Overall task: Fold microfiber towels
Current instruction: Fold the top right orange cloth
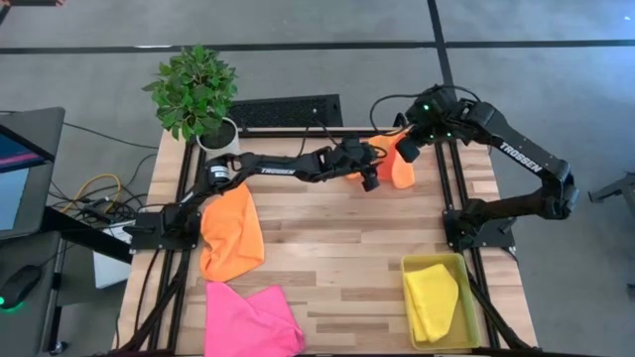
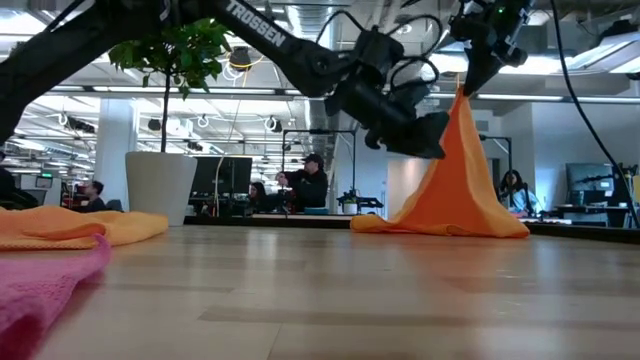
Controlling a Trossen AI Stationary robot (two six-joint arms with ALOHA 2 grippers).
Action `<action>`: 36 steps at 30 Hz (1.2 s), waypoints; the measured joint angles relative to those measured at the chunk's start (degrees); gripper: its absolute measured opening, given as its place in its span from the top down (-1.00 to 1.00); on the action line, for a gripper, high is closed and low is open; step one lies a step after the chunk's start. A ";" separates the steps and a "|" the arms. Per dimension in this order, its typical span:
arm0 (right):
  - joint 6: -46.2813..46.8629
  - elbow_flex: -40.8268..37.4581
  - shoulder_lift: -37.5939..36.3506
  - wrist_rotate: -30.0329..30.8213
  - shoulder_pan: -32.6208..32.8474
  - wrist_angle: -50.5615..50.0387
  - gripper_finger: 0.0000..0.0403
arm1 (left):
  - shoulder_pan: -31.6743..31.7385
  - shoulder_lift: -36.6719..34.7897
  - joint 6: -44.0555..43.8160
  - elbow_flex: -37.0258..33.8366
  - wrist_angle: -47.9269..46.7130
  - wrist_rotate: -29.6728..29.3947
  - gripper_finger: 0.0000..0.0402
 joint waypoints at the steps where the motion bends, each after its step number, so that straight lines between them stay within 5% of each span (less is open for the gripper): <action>1: 0.00 0.00 0.00 -0.01 0.00 0.09 0.98 | -0.16 0.87 0.04 0.00 0.42 -0.03 0.30; 9: -0.14 0.00 -0.02 -0.01 0.00 0.21 0.98 | -0.46 1.26 3.20 -0.04 -2.68 -10.12 0.30; 18: -0.20 0.00 -0.02 0.00 0.00 0.33 0.95 | -0.11 1.46 0.45 -0.04 -7.19 -4.28 0.30; 36: -1.22 0.00 -0.04 0.00 -0.11 0.41 0.95 | 0.60 2.32 -0.28 -0.07 -21.58 -8.27 0.30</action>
